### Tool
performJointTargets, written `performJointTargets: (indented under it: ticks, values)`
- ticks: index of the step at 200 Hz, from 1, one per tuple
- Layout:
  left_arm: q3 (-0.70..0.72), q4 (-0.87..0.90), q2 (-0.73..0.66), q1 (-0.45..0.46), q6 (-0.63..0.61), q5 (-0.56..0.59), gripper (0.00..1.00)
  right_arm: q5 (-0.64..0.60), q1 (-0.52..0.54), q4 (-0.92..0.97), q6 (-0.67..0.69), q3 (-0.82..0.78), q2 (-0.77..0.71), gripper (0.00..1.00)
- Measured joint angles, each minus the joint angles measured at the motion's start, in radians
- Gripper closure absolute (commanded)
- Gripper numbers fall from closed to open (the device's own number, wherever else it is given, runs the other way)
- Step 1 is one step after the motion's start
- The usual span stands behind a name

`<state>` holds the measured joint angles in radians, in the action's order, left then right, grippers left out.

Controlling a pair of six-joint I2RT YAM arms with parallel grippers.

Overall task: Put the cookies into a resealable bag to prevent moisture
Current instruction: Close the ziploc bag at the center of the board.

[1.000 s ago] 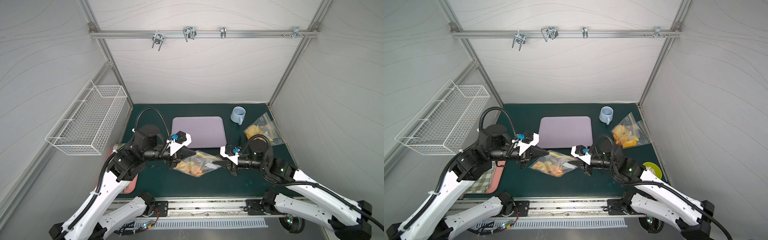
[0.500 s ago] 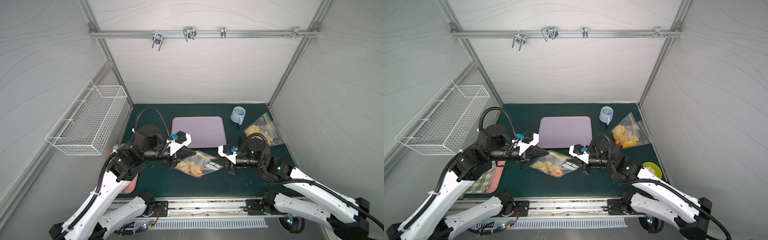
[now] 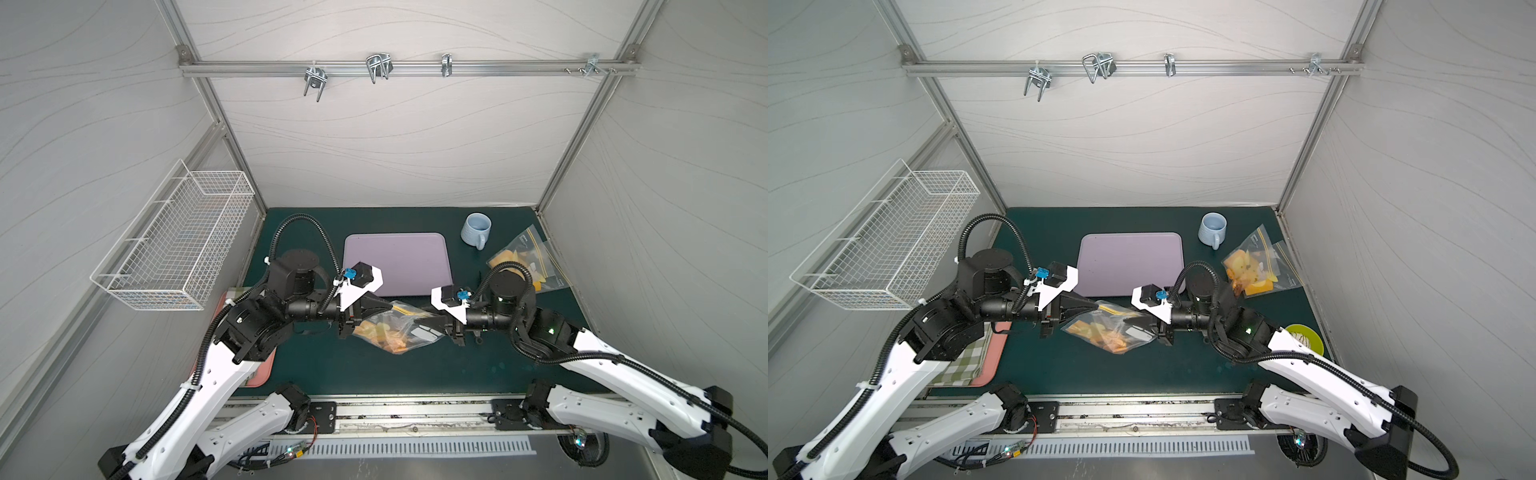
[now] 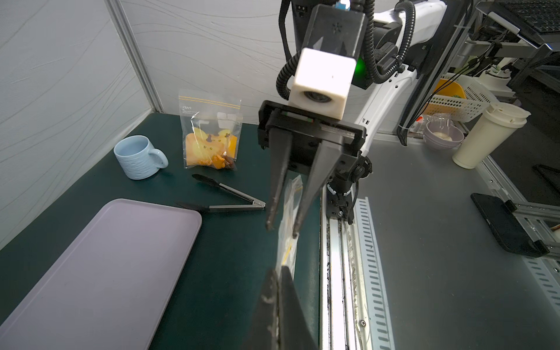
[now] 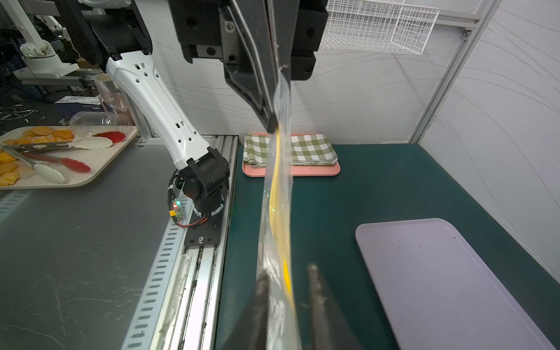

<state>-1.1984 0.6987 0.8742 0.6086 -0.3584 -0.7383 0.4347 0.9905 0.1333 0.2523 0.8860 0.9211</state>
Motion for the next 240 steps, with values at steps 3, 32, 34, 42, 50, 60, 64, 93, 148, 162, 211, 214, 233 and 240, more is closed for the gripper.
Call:
performJointTargets:
  ticks: [3,32,34,42,50,60,64,93,148,162,211,214,233,240]
  values:
    - [0.0,0.0,0.0,0.0,0.0,0.0,1.0,0.0,0.002,-0.003,0.008,0.0,0.0,1.0]
    - [0.0,0.0,0.0,0.0,0.0,0.0,1.0,0.003,0.007,-0.003,0.0,0.0,0.001,0.61]
    - [0.0,0.0,0.0,0.0,0.0,0.0,1.0,0.003,0.007,-0.004,0.001,0.0,0.001,0.63]
    - [0.0,0.0,0.0,0.0,0.0,0.0,1.0,0.002,0.008,-0.008,0.003,0.0,0.002,1.0]
    - [0.0,0.0,0.0,0.0,0.0,0.0,1.0,0.002,0.01,-0.013,0.009,0.0,0.002,1.0]
    - [0.0,0.0,0.0,0.0,0.0,0.0,1.0,0.002,0.012,-0.016,0.005,0.0,0.002,1.0]
    - [0.0,0.0,0.0,0.0,0.0,0.0,1.0,0.002,0.012,-0.015,0.002,0.0,0.002,1.0]
    - [0.0,0.0,0.0,0.0,0.001,0.0,1.0,0.003,0.013,-0.024,0.002,0.0,0.008,1.0]
    - [0.0,0.0,0.002,0.001,0.003,0.0,1.0,0.008,0.019,-0.043,0.003,0.016,0.032,1.0]
    - [0.0,-0.001,0.004,0.001,0.003,0.0,1.0,0.011,0.023,-0.045,-0.002,0.021,0.038,1.0]
    - [0.0,-0.001,0.004,0.001,0.003,0.001,1.0,0.015,0.032,-0.058,0.002,0.048,0.066,0.89]
    - [0.0,0.0,0.004,0.001,0.003,0.001,1.0,0.015,0.032,-0.058,0.001,0.049,0.068,0.73]
    - [0.0,0.0,0.005,0.001,0.003,0.001,1.0,0.016,0.034,-0.064,0.002,0.056,0.077,1.0]
    - [0.0,0.0,0.005,0.001,0.003,0.001,1.0,0.014,0.037,-0.069,0.005,0.056,0.079,1.0]
